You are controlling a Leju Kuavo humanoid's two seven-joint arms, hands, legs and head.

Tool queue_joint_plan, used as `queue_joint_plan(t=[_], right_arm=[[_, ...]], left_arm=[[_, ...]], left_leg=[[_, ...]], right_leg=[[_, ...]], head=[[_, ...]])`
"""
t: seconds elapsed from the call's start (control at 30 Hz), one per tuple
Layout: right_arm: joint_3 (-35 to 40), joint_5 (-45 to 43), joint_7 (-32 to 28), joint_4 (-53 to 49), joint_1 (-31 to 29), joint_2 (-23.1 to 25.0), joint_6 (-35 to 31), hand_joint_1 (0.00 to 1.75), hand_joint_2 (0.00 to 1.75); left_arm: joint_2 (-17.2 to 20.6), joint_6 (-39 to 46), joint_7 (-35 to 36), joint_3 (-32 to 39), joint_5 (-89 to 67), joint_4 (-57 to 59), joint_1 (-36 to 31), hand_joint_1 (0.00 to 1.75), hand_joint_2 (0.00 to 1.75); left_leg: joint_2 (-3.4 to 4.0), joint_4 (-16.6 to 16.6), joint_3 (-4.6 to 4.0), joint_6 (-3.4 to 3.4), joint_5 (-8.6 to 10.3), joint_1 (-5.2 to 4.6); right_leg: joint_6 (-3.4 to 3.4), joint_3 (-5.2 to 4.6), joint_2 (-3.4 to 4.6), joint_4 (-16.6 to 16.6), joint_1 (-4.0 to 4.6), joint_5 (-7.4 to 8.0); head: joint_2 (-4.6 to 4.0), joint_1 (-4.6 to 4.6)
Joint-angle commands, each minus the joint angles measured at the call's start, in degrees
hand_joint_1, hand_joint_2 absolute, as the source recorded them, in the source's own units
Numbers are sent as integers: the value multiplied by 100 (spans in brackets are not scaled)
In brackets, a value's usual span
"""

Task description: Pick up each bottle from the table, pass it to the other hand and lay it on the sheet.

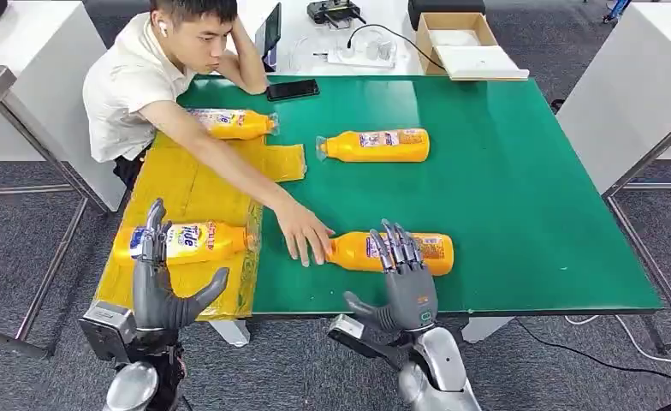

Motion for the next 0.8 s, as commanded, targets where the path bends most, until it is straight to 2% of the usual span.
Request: queue_joint_plan(t=[0.03, 0.13, 0.2, 0.23, 0.33, 0.5, 0.8], right_arm=[[-111, 405, 569, 356, -262, -378, -361, 0, 175], [157, 798, 1093, 176, -290, -543, -361, 0, 175], [451, 693, 1397, 556, -446, -716, -300, 0, 175], [691, 620, 1708, 609, -488, -862, 38, 0, 175], [955, 565, 2087, 972, -643, -1045, 545, 0, 175], [1011, 605, 2336, 1442, -934, -1174, 381, 0, 175], [986, 593, 2374, 1469, -966, -1196, 402, 0, 175]], left_arm=[[-116, -60, 51, 41, -5, 111, -68, 0, 175], [-149, -104, 53, 51, -53, 129, -80, 0, 175], [-181, -123, 80, 78, -82, 123, -69, 0, 175], [-206, -144, 81, 107, -97, 119, -61, 0, 175], [-235, -213, 111, 144, -122, 153, -88, 0, 175], [-236, -258, 117, 132, -145, 205, -152, 0, 175], [-230, -274, 119, 115, -145, 223, -164, 0, 175]], left_leg=[[4, -3, 13, -3, -5, 1], [9, -2, 26, -7, -12, 2], [6, -2, 10, -4, -5, 1], [6, -4, 20, -6, -8, 0], [15, -4, 23, -7, -9, 3], [13, -7, 21, -7, -6, 0], [4, -4, 10, -4, -3, 0]], right_leg=[[-5, 15, -4, -5, 2, -5], [-10, 27, -4, -2, 3, -12], [-6, 12, -1, -3, 1, -4], [-9, 21, -4, -3, 1, -8], [-9, 25, 5, -7, 4, -5], [-9, 22, 3, -8, 2, -3], [-5, 12, -2, -3, 0, -3]], head=[[-2, 0], [0, 0], [0, 0], [0, 0], [0, -2], [0, 0], [0, -2]])
